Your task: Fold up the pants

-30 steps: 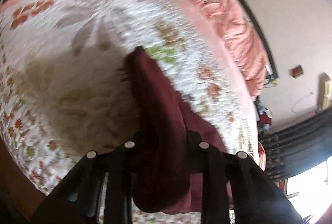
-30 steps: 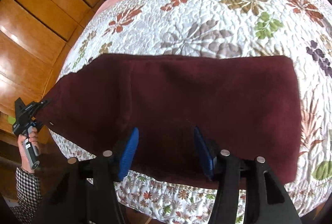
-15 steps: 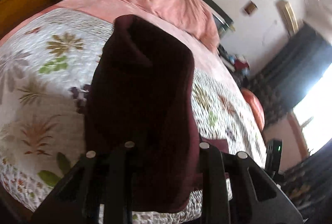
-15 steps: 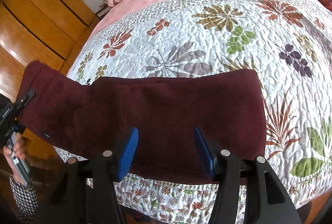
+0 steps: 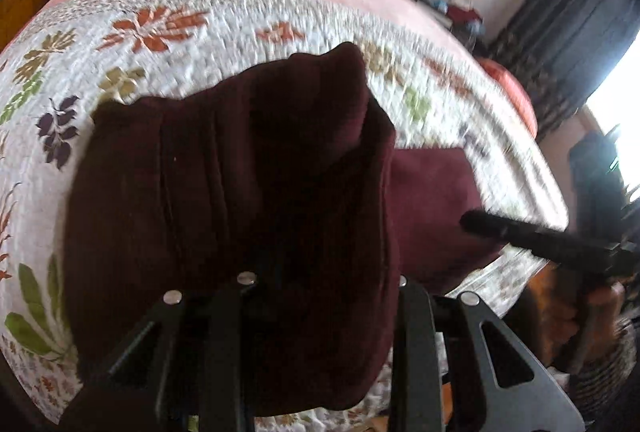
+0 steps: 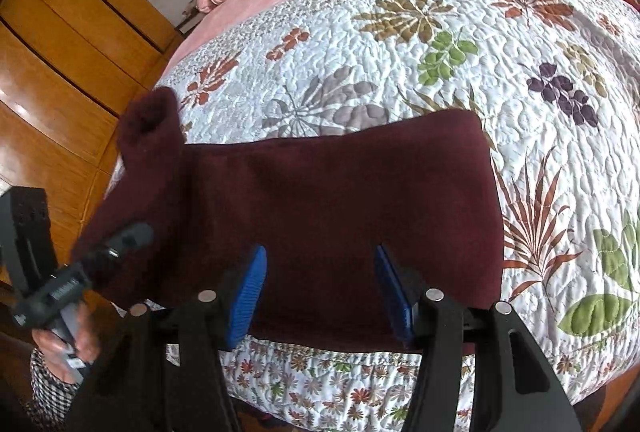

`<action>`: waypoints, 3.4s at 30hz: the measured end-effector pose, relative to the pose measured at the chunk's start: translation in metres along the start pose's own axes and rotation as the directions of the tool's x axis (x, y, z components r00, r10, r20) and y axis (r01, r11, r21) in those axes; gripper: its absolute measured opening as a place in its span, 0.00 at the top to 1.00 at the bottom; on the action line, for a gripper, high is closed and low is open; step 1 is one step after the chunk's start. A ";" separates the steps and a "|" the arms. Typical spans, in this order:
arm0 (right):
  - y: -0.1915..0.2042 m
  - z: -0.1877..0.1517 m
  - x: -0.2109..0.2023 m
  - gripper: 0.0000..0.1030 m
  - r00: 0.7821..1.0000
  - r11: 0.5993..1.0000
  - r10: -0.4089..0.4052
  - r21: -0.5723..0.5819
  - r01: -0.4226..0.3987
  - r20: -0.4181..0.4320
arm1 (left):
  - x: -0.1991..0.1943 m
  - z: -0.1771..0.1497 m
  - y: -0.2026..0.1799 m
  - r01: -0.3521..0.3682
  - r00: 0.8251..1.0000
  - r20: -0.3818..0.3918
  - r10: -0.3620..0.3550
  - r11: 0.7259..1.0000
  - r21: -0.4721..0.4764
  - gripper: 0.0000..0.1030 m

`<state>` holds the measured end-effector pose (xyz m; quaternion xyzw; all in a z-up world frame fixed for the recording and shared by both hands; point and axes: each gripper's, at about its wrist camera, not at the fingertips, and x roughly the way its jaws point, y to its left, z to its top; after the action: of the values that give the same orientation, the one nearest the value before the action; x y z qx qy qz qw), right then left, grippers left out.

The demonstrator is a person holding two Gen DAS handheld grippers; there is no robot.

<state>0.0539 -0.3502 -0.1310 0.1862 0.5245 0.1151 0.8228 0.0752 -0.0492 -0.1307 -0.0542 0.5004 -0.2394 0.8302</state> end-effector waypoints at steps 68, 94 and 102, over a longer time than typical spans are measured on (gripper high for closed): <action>0.111 0.032 -0.044 0.80 0.953 0.932 0.301 -0.198 -0.302 -0.035 | -0.084 -0.006 0.094 -0.132 0.984 0.078 0.160 0.951 -0.280 0.11; -0.070 0.015 -0.044 0.88 0.998 0.998 0.037 0.051 -0.035 -0.045 | -0.006 0.010 -0.015 -0.201 0.979 -0.032 0.202 0.979 0.009 0.11; -0.068 0.011 -0.033 0.88 0.995 0.997 0.072 0.001 -0.072 -0.062 | 0.004 0.010 -0.007 -0.229 0.972 -0.054 0.228 0.973 -0.012 0.11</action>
<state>0.0495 -0.4266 -0.1292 0.2010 0.5427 0.1506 0.8015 0.0825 -0.0580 -0.1267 0.0026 0.5270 -0.1389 0.8384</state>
